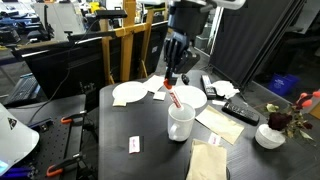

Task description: Remove the marker from the mug cup and place it on the table

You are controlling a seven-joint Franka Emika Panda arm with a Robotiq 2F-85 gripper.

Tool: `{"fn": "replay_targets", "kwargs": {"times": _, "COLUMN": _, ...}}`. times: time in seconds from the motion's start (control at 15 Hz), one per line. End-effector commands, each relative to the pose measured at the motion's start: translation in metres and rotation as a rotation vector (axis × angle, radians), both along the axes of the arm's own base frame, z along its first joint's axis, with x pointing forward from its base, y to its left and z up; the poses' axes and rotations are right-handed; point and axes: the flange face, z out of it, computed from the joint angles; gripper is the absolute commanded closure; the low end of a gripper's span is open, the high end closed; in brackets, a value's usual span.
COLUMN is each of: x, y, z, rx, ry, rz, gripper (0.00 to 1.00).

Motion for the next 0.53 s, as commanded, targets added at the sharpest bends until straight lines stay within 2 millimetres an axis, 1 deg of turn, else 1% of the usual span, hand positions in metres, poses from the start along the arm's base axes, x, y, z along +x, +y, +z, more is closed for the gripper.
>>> {"fn": "replay_targets", "kwargs": {"times": 0.0, "x": -0.038, "y": 0.008, "z": 0.028, "rx": -0.023, "ry": -0.034, "rz": -0.018, "gripper": 0.96}}
{"fn": "replay_targets", "kwargs": {"times": 0.2, "x": -0.064, "y": 0.018, "z": 0.041, "rx": -0.049, "ry": -0.063, "rz": -0.063, "gripper": 0.96}}
{"fn": "replay_targets", "kwargs": {"times": 0.47, "x": -0.101, "y": 0.029, "z": 0.046, "rx": -0.083, "ry": -0.083, "rz": -0.162, "gripper": 0.96}}
